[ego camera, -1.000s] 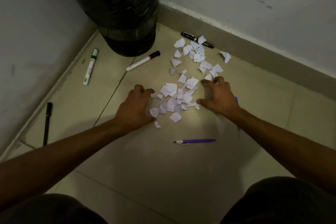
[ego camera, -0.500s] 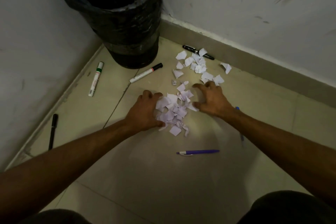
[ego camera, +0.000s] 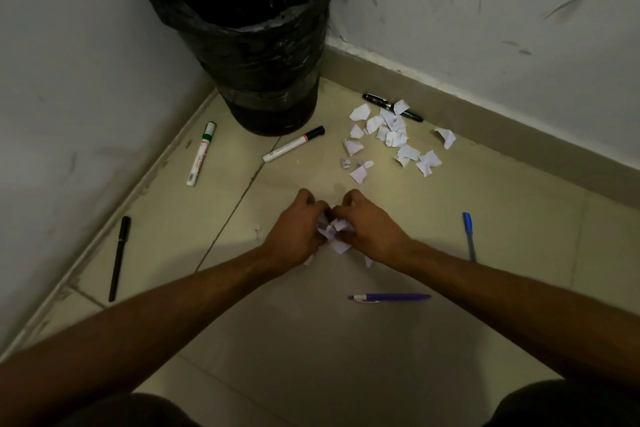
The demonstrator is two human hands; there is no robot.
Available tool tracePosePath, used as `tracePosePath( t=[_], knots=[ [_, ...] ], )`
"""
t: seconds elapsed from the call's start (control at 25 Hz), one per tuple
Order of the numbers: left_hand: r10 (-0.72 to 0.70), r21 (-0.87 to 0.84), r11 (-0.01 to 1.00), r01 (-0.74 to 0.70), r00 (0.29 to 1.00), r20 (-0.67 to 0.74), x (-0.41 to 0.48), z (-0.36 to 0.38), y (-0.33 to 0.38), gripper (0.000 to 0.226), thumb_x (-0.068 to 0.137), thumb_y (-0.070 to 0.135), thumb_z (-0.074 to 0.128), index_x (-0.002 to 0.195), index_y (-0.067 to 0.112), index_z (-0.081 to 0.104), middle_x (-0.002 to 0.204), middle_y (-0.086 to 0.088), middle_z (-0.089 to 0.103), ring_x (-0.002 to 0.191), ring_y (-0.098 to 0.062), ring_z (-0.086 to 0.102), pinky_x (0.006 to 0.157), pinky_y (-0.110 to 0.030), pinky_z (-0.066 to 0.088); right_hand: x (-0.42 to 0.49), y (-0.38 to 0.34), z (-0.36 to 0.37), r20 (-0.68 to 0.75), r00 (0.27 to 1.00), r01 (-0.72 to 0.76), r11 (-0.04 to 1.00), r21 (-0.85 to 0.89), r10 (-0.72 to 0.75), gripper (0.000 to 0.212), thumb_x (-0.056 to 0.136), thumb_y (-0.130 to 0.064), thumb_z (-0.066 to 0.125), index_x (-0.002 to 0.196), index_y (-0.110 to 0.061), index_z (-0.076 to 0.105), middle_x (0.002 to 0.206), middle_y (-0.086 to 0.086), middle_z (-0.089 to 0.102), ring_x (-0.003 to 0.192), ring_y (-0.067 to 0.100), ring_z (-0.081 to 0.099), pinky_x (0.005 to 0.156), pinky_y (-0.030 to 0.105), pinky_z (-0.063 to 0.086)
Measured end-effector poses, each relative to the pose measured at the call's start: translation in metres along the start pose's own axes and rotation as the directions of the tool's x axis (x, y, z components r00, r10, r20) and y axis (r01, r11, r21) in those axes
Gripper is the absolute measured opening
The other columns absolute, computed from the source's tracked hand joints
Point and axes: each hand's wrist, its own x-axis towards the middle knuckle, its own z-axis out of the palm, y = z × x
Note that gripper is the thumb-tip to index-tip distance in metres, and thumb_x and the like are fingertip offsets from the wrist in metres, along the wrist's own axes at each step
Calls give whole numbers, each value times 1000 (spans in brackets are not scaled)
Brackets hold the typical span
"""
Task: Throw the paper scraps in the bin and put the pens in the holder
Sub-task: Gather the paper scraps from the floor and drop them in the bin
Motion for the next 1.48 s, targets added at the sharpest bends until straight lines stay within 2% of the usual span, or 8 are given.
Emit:
tracePosePath(
  t=[0.16,0.36,0.68,0.92,1.12,1.28,1.4,1.48],
  knots=[
    [27,-84,996,-38,991,-134,2,-18,-3,14,72,13,76,84,6,75,80,-13,63,73,-24,60,61,-26,36,-5,-4,-15,-257,966,81,976,204,-26,17,70,-21,72,77,-6,77,78,16,69,74,29,66,63,31,46],
    [81,-131,979,-156,889,-452,-3,-106,36,14,77,20,80,90,15,78,83,6,66,70,0,55,64,-10,46,1,-48,-84,-433,874,69,823,564,223,14,75,-15,84,83,-9,74,84,-2,70,67,1,67,62,11,50],
    [91,-85,967,-240,639,-764,34,-271,69,13,77,23,77,87,14,77,87,-1,73,75,-11,68,72,-24,56,63,-143,-235,-677,734,371,801,470,58,17,73,-16,84,88,-12,78,80,3,75,73,15,72,65,26,58],
    [-122,-66,992,104,740,-662,100,-310,41,21,82,26,73,81,6,75,84,-12,75,68,-10,60,58,-21,42,154,-159,-270,-592,806,99,981,168,20,10,77,-10,75,67,-9,70,64,5,65,59,12,59,55,23,49],
    [-171,26,979,202,885,-434,101,-316,37,41,80,9,69,122,6,66,115,-14,70,103,-24,66,78,-21,46,158,-172,-271,-251,967,42,999,31,-33,52,79,-8,77,129,-10,62,125,9,67,108,22,64,88,27,53],
    [-157,-11,985,169,885,-439,87,-315,45,49,79,-1,61,127,11,62,120,-14,67,108,-25,64,79,-23,47,143,-174,-270,-240,970,75,992,100,-49,63,79,3,67,138,-14,54,129,10,64,116,24,61,84,25,49],
    [-96,-58,995,77,810,-578,71,-312,53,46,81,6,59,126,14,62,118,-8,67,104,-19,65,83,-21,49,115,-170,-262,-514,854,197,964,177,-80,53,79,-3,65,130,-15,62,118,5,70,105,15,67,86,17,50],
    [71,-11,993,-120,659,-749,47,-296,59,27,83,16,61,109,15,67,97,-3,68,80,-11,65,76,-22,53,81,-157,-245,-709,702,342,903,259,-62,33,81,-10,68,113,-16,69,95,-1,72,83,9,68,77,16,55]
  ],
)
